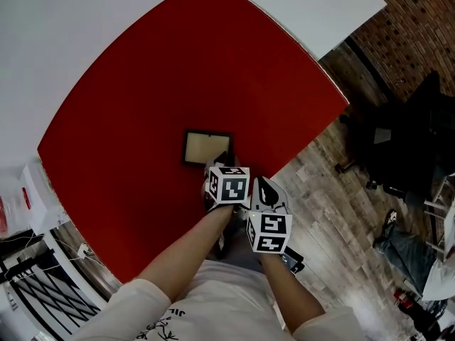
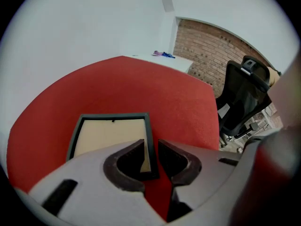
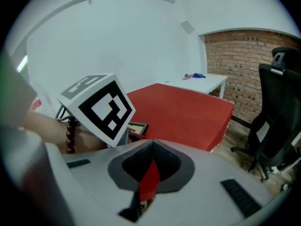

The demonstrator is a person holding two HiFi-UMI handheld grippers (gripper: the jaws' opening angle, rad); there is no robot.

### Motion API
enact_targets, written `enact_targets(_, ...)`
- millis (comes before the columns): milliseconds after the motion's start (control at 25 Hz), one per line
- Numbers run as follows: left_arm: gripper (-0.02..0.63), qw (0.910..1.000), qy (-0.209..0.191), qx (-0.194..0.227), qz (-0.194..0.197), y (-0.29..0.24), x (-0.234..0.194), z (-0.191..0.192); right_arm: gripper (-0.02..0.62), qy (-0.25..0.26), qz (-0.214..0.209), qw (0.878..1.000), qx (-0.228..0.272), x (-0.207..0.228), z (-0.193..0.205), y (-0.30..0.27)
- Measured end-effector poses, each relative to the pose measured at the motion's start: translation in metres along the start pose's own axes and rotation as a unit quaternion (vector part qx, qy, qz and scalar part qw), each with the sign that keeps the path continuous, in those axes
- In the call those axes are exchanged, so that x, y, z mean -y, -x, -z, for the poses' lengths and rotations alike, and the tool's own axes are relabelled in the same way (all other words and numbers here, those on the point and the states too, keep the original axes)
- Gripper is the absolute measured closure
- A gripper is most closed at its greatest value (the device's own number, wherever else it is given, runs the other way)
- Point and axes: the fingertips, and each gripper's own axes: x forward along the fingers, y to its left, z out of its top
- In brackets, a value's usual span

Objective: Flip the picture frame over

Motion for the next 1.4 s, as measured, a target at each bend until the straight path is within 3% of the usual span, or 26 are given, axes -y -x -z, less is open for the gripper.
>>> enact_targets(40, 0.527, 1.0, 0.0, -0.001, -0.006, -0.001, -0.002, 0.0, 0.591, 0.0, -0.002, 1.0, -0.001, 0.001, 0.0, -0.001)
enact_targets(280, 0.554, 0.9999, 0.001, 0.003, -0.015, -0.001, 0.0, 0.0, 0.591, 0.001, -0.007, 1.0, -0.003, 0.004, 0.002, -0.003)
enact_targets(800, 0.558, 0.9997, 0.021, 0.007, -0.01, 0.002, -0.001, -0.001, 0.591, -0.003, -0.005, 1.0, -0.002, 0.011, 0.004, -0.002)
enact_targets(1200, 0.558, 0.9949, 0.076, 0.047, 0.047, 0.044, 0.0, -0.034, 0.591, -0.005, -0.002, 1.0, -0.002, 0.016, 0.004, -0.003)
enact_targets(1400, 0.557, 0.9838, 0.136, 0.057, 0.102, 0.064, -0.002, -0.047, 0.591, -0.005, -0.004, 1.0, 0.001, 0.011, 0.001, -0.006)
